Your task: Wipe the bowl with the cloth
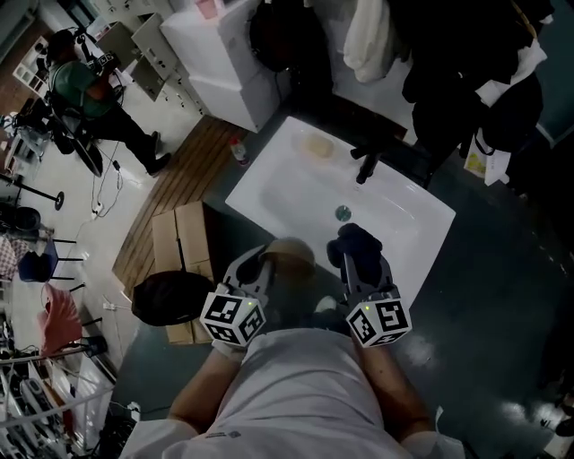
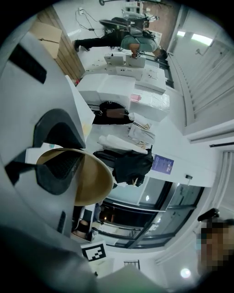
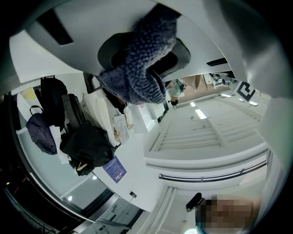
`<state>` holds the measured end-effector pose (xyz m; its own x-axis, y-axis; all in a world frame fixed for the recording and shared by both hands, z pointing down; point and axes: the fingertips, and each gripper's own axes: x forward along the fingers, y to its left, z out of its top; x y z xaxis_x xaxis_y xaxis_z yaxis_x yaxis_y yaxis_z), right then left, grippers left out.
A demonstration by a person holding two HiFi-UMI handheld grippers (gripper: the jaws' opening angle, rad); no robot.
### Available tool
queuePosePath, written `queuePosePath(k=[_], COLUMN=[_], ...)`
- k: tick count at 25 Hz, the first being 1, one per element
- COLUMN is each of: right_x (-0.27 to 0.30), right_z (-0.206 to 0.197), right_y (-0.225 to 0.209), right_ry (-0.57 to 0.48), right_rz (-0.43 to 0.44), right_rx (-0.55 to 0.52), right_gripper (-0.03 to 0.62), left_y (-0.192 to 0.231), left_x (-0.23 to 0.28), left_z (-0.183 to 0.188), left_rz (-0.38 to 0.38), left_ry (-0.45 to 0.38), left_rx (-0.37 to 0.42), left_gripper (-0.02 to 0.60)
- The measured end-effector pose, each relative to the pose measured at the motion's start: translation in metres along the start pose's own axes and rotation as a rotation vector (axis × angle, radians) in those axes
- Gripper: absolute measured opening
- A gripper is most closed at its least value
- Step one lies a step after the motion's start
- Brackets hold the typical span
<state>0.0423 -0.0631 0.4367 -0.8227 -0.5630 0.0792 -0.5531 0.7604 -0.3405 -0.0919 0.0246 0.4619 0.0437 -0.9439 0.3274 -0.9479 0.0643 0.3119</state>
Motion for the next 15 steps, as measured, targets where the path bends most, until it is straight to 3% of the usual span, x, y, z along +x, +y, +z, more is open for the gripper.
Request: queuePosePath(k=[7,15], right_x=[0.003,0.007], right_z=[0.029,0.035], right_y=[-0.002,-0.009], right_ry=[-0.074,-0.109], right_rz=[0.007,-0.087], right_rx=[-0.013,-0.032], right_gripper=[0.063,0.063], left_y=[-0.008,0.0], left_x=[0.035,0.084], left_z=[0.025,0.029], left_rz=[-0.049,-0.142], left_ry=[-0.002,0.049], left_rx=[0.033,0.049], left_gripper=[0.023,0.023])
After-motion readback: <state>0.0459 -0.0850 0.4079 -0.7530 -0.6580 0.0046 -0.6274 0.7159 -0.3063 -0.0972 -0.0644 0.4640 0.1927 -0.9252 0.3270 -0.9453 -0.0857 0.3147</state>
